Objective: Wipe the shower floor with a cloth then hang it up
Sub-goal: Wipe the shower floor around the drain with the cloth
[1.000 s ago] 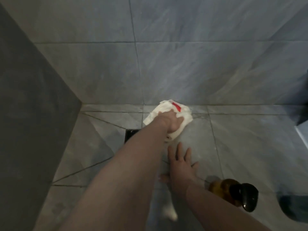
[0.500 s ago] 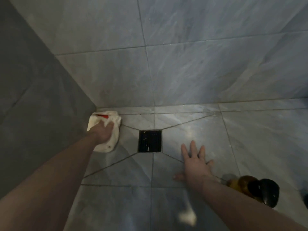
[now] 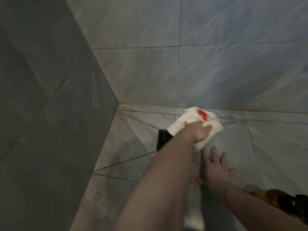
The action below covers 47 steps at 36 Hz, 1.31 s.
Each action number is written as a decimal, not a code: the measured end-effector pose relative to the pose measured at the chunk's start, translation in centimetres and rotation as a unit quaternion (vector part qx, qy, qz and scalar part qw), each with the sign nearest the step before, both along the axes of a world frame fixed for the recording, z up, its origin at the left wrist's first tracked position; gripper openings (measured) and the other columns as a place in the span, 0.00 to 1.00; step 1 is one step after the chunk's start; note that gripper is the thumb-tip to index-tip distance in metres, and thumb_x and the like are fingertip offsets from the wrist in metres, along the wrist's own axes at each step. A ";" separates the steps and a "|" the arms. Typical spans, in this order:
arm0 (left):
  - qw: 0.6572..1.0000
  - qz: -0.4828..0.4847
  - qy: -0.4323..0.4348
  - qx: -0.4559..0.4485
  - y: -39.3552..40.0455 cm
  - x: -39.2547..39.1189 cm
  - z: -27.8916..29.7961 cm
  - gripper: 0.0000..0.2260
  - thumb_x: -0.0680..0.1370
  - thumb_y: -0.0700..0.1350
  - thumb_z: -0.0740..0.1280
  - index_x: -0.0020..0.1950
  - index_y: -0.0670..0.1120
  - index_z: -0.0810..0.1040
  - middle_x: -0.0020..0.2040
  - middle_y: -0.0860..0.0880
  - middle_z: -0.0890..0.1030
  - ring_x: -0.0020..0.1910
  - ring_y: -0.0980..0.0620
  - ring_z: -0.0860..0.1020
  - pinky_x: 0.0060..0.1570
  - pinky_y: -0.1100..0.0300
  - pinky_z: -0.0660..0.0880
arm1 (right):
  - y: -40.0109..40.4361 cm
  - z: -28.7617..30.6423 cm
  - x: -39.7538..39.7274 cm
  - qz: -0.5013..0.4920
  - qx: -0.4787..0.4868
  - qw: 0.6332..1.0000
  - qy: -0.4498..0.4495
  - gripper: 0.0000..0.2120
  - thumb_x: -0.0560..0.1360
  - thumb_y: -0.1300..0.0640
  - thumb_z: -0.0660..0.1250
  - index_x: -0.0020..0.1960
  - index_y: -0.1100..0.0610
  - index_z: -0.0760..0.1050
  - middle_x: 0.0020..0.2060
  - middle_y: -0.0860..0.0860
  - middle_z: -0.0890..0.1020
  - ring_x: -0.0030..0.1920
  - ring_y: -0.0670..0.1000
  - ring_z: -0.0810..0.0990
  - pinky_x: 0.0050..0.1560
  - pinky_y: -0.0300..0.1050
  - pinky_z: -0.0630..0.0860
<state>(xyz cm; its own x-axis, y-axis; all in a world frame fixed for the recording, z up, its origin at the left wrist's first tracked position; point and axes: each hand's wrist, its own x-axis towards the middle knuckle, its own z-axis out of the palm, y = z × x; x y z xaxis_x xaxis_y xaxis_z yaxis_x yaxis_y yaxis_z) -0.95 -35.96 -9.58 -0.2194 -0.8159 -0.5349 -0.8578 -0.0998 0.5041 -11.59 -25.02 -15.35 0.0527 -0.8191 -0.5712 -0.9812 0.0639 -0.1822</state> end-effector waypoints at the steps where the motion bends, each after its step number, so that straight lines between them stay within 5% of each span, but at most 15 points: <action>1: 1.000 -0.021 0.005 0.016 0.2 -1.8 -1.0 0.30 0.80 0.62 0.49 0.76 0.45 0.64 0.77 0.43 0.62 0.76 0.43 0.57 0.75 0.49 0.48 | 0.1 0.0 -0.1 0.000 -0.004 1.000 0.006 0.46 0.75 0.39 0.66 0.80 0.47 0.39 0.79 0.54 0.37 0.77 0.66 0.37 0.70 0.75 0.56; 3: 0.999 -0.039 -0.005 0.016 0.6 -3.6 -2.1 0.34 0.77 0.67 0.46 0.78 0.49 0.59 0.79 0.46 0.56 0.78 0.40 0.48 0.75 0.44 0.40 | 0.2 0.2 0.1 0.005 -0.007 1.000 0.019 0.38 0.79 0.43 0.62 0.81 0.49 0.45 0.79 0.55 0.43 0.77 0.66 0.38 0.69 0.74 0.57; 5: 1.000 -0.023 -0.012 0.017 0.6 -3.6 -2.2 0.31 0.80 0.64 0.48 0.79 0.50 0.54 0.80 0.45 0.51 0.78 0.39 0.43 0.75 0.45 0.39 | 0.1 0.2 0.0 -0.001 -0.011 1.000 0.007 0.41 0.77 0.43 0.65 0.81 0.49 0.45 0.79 0.53 0.42 0.78 0.66 0.38 0.70 0.75 0.56; 9: 0.998 -0.011 -0.054 -0.018 -0.5 1.2 -2.7 0.31 0.80 0.64 0.47 0.79 0.51 0.52 0.80 0.47 0.51 0.78 0.41 0.47 0.76 0.45 0.42 | 0.0 -0.2 -0.3 -0.008 -0.010 1.000 -0.007 0.56 0.68 0.33 0.71 0.80 0.45 0.37 0.79 0.52 0.35 0.77 0.65 0.37 0.69 0.74 0.55; 15: 0.984 0.112 -0.118 -0.066 -0.1 12.8 -3.1 0.30 0.81 0.63 0.49 0.79 0.50 0.54 0.79 0.44 0.57 0.76 0.41 0.56 0.75 0.49 0.51 | -0.1 -0.2 -0.2 -0.018 -0.002 1.000 -0.014 0.57 0.68 0.35 0.72 0.79 0.45 0.34 0.77 0.52 0.30 0.77 0.65 0.34 0.71 0.74 0.50; 21: 0.962 0.228 -0.130 -0.077 4.2 20.7 -3.4 0.31 0.81 0.62 0.53 0.79 0.47 0.54 0.79 0.46 0.55 0.77 0.40 0.54 0.75 0.51 0.50 | -0.1 0.5 0.0 -0.018 0.005 1.000 -0.016 0.57 0.69 0.37 0.72 0.79 0.46 0.34 0.77 0.53 0.30 0.77 0.65 0.34 0.72 0.74 0.49; 26: 0.968 0.170 -0.173 -0.071 8.4 21.4 -2.5 0.26 0.82 0.59 0.54 0.78 0.50 0.56 0.80 0.48 0.51 0.78 0.42 0.49 0.75 0.46 0.47 | 0.0 0.7 0.0 -0.017 -0.004 1.000 -0.016 0.57 0.69 0.37 0.73 0.79 0.46 0.35 0.78 0.52 0.31 0.77 0.65 0.34 0.72 0.74 0.50; 29: 0.964 0.186 -0.185 -0.048 10.2 21.6 -3.7 0.34 0.76 0.70 0.52 0.78 0.54 0.55 0.80 0.51 0.48 0.78 0.41 0.47 0.74 0.37 0.48 | 0.0 0.9 0.0 -0.013 -0.003 1.000 -0.018 0.57 0.68 0.37 0.73 0.80 0.45 0.35 0.78 0.51 0.32 0.77 0.64 0.34 0.71 0.74 0.51; 32: 0.967 0.131 -0.214 -0.045 11.9 22.0 -6.1 0.44 0.66 0.80 0.38 0.77 0.59 0.55 0.80 0.51 0.46 0.78 0.39 0.45 0.73 0.37 0.47 | 0.0 1.1 0.0 -0.011 0.000 1.000 -0.017 0.57 0.68 0.36 0.74 0.80 0.45 0.37 0.78 0.50 0.33 0.77 0.64 0.35 0.72 0.73 0.52; 37: 0.971 0.149 -0.180 -0.046 17.0 18.6 -5.3 0.38 0.71 0.73 0.47 0.78 0.58 0.48 0.80 0.54 0.44 0.77 0.34 0.46 0.74 0.39 0.47 | -0.1 2.1 -0.1 0.006 -0.005 1.000 0.004 0.58 0.65 0.32 0.74 0.80 0.46 0.40 0.79 0.50 0.38 0.78 0.64 0.40 0.73 0.69 0.58; 41: 0.978 0.121 -0.168 -0.030 20.9 15.8 -4.6 0.35 0.74 0.71 0.48 0.78 0.59 0.45 0.80 0.54 0.42 0.76 0.32 0.45 0.73 0.37 0.47 | -1.2 2.7 -0.7 0.020 0.015 1.000 -0.009 0.55 0.64 0.33 0.74 0.80 0.50 0.50 0.78 0.55 0.52 0.77 0.62 0.54 0.75 0.54 0.60; 44: 0.987 0.090 -0.135 0.004 23.1 13.4 -3.2 0.33 0.76 0.70 0.48 0.78 0.59 0.49 0.80 0.55 0.43 0.77 0.35 0.44 0.74 0.40 0.45 | -0.5 3.9 -0.1 0.039 0.006 0.999 -0.021 0.45 0.69 0.43 0.68 0.80 0.51 0.51 0.77 0.58 0.58 0.77 0.58 0.59 0.75 0.46 0.60; 47: 0.996 0.033 -0.087 -0.013 24.5 11.4 -1.7 0.28 0.78 0.62 0.49 0.77 0.56 0.56 0.80 0.53 0.49 0.78 0.46 0.47 0.76 0.48 0.43 | 1.8 5.7 1.6 0.096 -0.057 0.994 -0.019 0.36 0.76 0.57 0.63 0.80 0.48 0.52 0.79 0.55 0.53 0.77 0.56 0.59 0.74 0.44 0.58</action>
